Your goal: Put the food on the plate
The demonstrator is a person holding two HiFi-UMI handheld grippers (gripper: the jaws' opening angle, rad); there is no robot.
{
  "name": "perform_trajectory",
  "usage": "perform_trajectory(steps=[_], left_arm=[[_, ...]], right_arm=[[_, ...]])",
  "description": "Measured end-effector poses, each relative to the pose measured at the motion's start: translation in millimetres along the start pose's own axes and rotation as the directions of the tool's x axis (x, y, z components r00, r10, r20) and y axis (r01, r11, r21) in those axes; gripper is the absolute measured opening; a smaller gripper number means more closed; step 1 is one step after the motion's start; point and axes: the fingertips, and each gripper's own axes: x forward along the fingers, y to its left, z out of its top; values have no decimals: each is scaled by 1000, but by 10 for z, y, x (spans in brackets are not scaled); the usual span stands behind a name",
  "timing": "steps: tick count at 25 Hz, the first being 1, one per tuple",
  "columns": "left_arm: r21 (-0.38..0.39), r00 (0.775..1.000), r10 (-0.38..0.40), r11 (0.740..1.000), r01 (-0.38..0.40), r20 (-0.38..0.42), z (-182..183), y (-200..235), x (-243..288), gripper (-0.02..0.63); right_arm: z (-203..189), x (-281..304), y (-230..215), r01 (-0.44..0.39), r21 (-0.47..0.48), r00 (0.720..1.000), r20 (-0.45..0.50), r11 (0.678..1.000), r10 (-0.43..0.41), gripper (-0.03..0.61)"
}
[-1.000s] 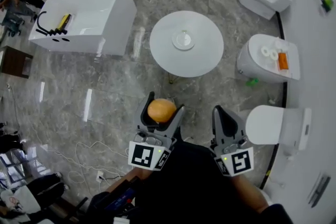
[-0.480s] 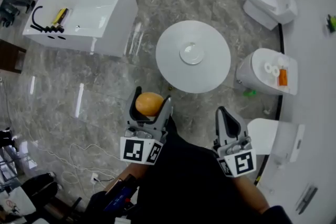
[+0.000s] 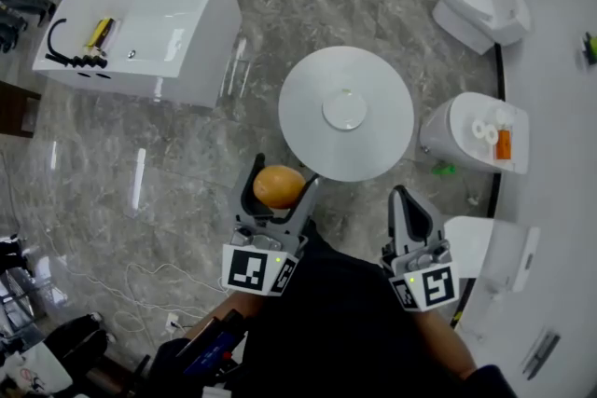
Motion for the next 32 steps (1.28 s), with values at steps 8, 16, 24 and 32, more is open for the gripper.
perform_trajectory(steps=[8, 16, 24, 32], left_arm=[[-23, 999, -33, 999, 33, -14, 14, 198, 353, 373], [-48, 1000, -13, 999, 13, -13, 85, 504, 539, 373], [-36, 998, 23, 999, -25, -51, -39, 563, 418, 373], [9, 995, 84, 996, -84, -54, -72, 426, 340, 373]], right_arm=[[90, 401, -50, 15, -8, 1000, -5, 1000, -15, 8], [109, 616, -184, 57, -18, 998, -20, 998, -57, 8], [-38, 461, -241, 112, 19, 992, -53, 994, -111, 8], [-48, 516, -187, -11, 35, 999, -33, 999, 12, 8]])
